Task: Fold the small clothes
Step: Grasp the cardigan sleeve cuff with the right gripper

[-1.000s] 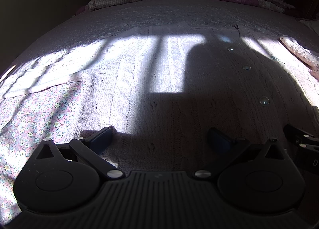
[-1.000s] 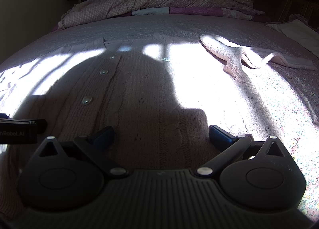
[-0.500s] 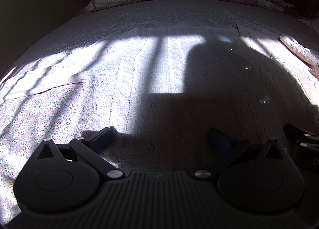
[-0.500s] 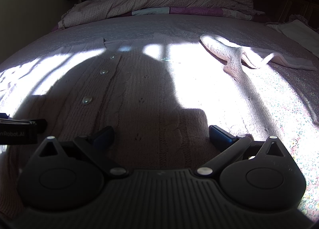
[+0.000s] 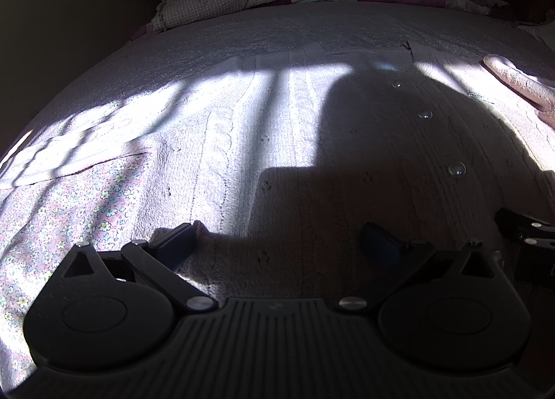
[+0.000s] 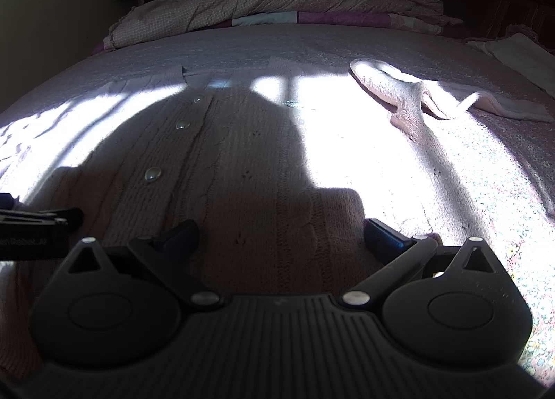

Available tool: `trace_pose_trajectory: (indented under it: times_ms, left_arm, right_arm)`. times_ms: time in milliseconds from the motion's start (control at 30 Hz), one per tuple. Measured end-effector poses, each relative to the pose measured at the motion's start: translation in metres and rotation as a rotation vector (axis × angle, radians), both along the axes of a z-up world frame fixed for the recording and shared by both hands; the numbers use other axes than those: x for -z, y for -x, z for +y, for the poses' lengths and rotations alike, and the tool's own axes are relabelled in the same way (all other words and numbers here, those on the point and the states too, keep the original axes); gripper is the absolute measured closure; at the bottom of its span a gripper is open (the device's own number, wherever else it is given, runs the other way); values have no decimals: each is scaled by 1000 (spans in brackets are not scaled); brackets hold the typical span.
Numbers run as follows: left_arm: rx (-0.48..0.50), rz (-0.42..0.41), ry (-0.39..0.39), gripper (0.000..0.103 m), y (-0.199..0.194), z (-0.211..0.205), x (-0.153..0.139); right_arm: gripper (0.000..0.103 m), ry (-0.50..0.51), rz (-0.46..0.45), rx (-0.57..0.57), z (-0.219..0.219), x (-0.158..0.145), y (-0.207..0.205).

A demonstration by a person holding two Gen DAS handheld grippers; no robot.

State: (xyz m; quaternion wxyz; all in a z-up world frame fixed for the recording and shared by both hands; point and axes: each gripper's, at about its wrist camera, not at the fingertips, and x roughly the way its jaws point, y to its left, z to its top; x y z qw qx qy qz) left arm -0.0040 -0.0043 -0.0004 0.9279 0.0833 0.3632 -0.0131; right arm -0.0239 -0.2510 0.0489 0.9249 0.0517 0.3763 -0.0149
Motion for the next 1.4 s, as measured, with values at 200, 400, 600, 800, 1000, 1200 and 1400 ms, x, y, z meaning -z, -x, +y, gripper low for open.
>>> trace_pose_trajectory:
  times_ms: [200,400,600,800,1000,1200,1400]
  left_arm:
    - [32,35,13,0,-4,3,-7]
    - [86,12,50,0,-7,2,-23]
    - [86,20,119,0,-20,-2,-43]
    - [55,56,177,0,-36,-1,-52]
    - [4,93,189,0,-45,-7,-48]
    - [-33,134,173,0,-58,-16,-35]
    - [-52,160,93,0,-64,-31,-16]
  right_arm:
    - [0,-31,56,-18,-6,-7,-9]
    - [0,-196,100,-19,-33,-25,-20]
    - [0,-225,51,-37,-70,-51,-40]
    - [0,-150,-8,6,-120,-63,-68]
    - [0,-49,-32,87,-174,-60,-103]
    - [0,-38,-28,175,-223,-45,-136]
    - [0,-8,41,281,-259,-18,-166]
